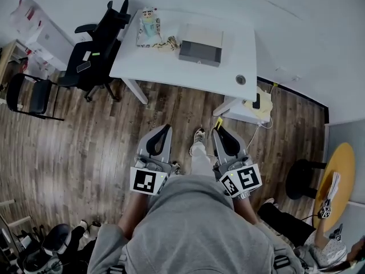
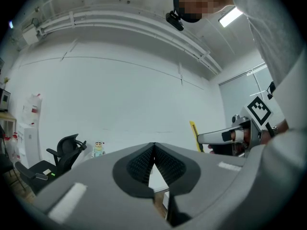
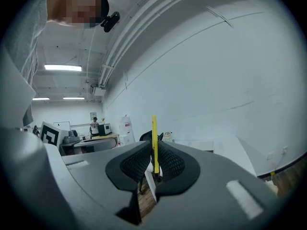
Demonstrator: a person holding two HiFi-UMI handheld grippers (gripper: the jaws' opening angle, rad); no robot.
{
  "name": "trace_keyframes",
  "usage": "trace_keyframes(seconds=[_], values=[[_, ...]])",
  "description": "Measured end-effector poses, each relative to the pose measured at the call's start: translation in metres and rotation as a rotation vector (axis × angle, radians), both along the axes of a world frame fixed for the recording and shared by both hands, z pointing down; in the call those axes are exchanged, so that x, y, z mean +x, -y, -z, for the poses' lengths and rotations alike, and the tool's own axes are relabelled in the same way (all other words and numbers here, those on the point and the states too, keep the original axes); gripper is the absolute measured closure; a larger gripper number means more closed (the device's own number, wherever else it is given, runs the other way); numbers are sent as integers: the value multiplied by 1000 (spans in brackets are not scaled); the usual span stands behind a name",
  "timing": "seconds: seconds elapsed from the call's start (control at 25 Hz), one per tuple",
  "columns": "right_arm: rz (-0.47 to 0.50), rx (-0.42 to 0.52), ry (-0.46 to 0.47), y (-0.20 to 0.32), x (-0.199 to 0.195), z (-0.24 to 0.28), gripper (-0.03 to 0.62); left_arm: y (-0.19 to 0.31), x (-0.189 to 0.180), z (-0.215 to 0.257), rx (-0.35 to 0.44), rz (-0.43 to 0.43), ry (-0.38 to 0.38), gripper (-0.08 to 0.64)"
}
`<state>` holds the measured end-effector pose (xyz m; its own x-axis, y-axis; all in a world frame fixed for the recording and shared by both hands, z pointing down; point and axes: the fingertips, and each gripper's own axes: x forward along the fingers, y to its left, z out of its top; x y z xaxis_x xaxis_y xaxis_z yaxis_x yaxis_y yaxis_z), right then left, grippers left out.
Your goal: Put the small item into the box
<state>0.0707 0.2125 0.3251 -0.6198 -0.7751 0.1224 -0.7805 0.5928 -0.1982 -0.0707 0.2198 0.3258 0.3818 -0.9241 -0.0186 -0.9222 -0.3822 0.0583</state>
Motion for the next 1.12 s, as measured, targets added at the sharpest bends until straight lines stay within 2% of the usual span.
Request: trace_keyframes(seconds=[0.08, 0.24, 0.4, 0.56, 0.88, 1.12], values=[[3, -9, 1, 15, 3, -1, 531, 14, 3, -2, -20, 1, 3, 557], [7, -15, 2, 47, 6, -4, 531, 43, 5, -1, -5, 7, 2, 557], [18, -17, 1, 75, 5, -5, 529, 69, 6, -1, -59, 1, 36, 557], [30, -19, -7, 101, 8, -3, 531, 99, 6, 6, -9, 30, 15, 557], [61, -33, 3, 168, 36, -4, 531, 157, 38, 11, -3, 57, 24, 557], [128, -26, -5, 213, 49, -6, 531, 196, 52, 13, 13, 119, 18, 557]])
